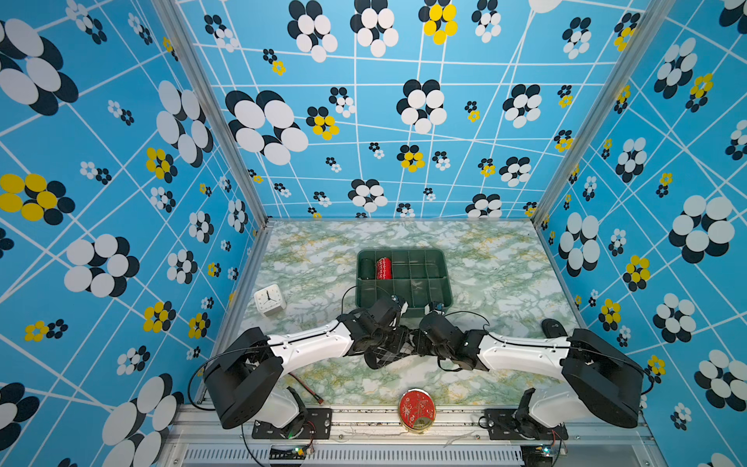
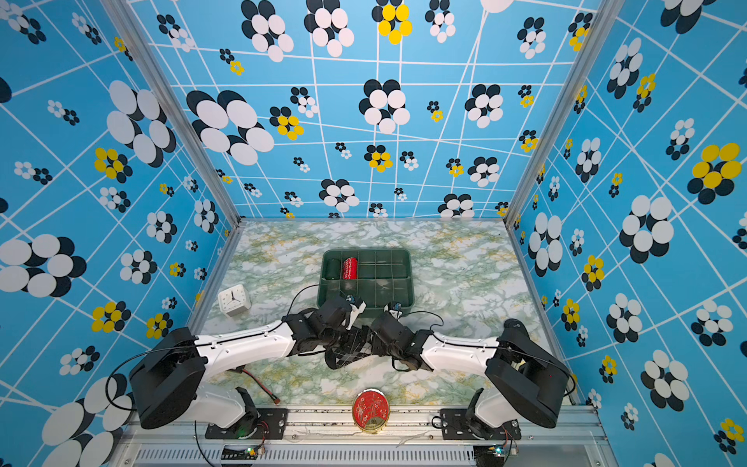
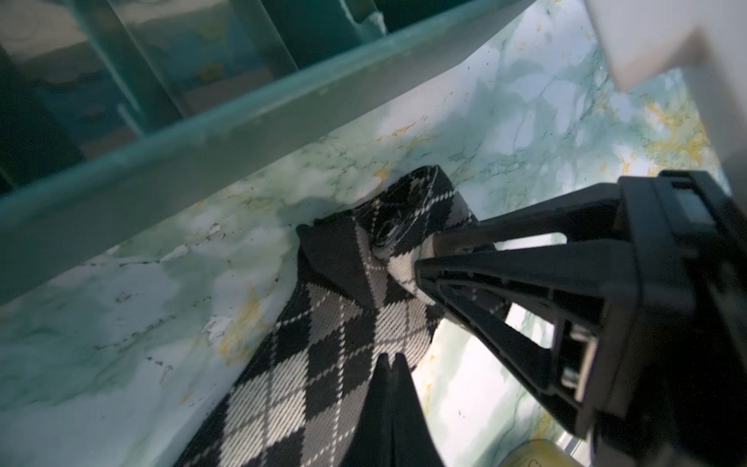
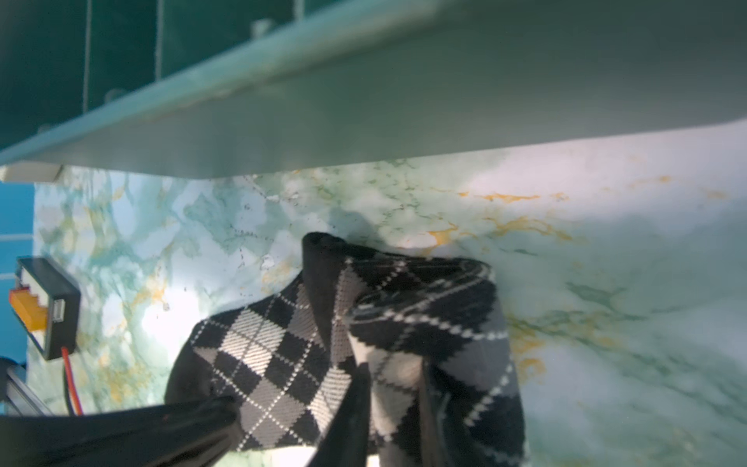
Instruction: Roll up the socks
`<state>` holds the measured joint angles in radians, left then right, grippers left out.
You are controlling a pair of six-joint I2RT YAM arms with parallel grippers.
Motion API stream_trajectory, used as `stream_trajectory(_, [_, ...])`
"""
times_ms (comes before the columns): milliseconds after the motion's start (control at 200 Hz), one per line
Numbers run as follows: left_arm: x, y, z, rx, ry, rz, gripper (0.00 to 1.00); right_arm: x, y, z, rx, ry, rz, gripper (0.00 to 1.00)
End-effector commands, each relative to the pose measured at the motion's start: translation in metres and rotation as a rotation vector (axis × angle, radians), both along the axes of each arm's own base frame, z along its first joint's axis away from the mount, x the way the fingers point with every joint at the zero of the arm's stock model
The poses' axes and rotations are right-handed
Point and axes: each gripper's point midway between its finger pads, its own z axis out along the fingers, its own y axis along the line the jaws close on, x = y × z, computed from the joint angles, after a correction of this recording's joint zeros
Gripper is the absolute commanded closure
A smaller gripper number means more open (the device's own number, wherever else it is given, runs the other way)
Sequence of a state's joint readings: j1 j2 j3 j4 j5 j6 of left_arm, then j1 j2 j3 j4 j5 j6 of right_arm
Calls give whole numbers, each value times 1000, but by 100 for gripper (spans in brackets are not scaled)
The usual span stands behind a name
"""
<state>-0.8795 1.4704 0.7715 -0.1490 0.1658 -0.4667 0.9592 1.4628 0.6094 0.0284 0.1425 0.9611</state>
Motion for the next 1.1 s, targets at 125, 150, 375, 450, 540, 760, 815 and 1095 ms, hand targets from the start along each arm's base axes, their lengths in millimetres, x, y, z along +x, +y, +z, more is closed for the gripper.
stream_trajectory(125, [1,-20,3,-18,-1,-55,100,-9,-17,-15,-31,54,-19,88])
stream_trajectory(150, [1,-21,3,-18,0,-57,100,-10,-17,-16,-30,55,-20,88])
stream_trajectory(375, [-2,-28,-4,-1,15,-78,100,-8,-19,-18,-20,60,-38,91])
stream_trajectory(450, [-3,-25,-8,15,20,-71,100,-8,-19,-17,-18,59,-38,91])
stream_trajectory(540, [-4,-20,-14,34,26,-62,100,-7,-19,-19,-19,61,-40,91])
stream_trajectory(760, [-6,-12,-25,73,38,-44,100,-6,-18,-18,-15,57,-46,91])
stream_trajectory(815, [-4,-10,-27,78,35,-31,100,-5,-18,-18,-14,55,-45,91])
stream_trajectory(1095, [8,-18,-29,32,17,15,88,-6,-18,-18,-13,58,-43,90])
